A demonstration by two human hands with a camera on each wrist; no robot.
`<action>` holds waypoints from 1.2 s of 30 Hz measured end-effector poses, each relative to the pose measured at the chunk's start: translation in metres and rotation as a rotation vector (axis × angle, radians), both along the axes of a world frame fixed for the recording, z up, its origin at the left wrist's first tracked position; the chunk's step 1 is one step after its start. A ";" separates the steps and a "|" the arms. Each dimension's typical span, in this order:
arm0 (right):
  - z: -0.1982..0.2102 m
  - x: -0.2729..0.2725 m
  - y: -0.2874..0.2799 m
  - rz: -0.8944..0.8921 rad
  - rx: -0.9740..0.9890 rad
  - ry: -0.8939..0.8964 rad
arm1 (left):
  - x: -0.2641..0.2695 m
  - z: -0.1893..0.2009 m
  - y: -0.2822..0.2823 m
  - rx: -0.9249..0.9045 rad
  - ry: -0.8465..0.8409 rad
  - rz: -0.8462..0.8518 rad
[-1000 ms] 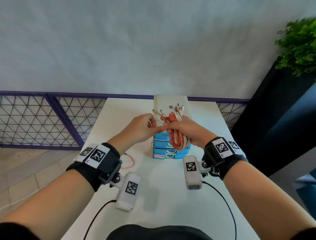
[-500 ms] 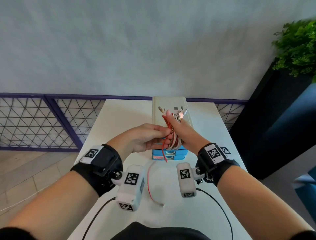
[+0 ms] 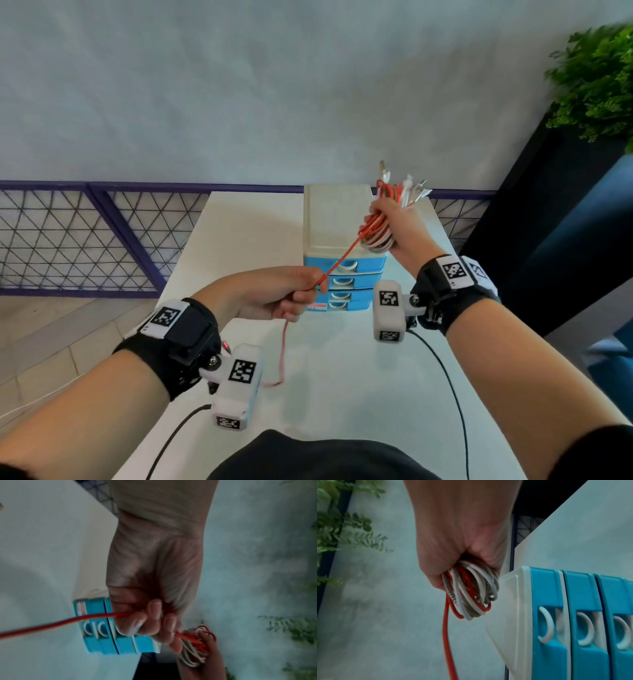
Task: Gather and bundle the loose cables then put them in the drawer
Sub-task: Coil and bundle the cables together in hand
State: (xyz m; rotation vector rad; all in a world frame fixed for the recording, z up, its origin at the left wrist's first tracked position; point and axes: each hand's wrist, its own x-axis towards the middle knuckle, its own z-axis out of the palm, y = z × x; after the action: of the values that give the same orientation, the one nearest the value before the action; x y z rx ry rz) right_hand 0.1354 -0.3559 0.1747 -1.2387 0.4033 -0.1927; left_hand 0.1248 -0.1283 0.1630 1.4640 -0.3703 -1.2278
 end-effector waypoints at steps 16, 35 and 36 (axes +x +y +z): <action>0.003 -0.026 0.033 0.641 -0.275 0.137 | 0.023 0.011 -0.031 0.217 -1.012 0.260; -0.017 -0.012 0.030 0.258 -0.357 0.057 | 0.018 0.019 -0.009 -0.076 -0.003 0.411; -0.015 -0.012 0.033 0.283 -0.336 0.055 | 0.016 0.023 -0.016 -0.078 -0.012 0.407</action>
State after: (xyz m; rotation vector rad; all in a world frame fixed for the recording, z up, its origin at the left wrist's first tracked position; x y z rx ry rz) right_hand 0.1239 -0.3227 0.1594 -1.6192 0.2439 0.0188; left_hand 0.1407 -0.1447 0.1863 1.3955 -0.1168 -0.8690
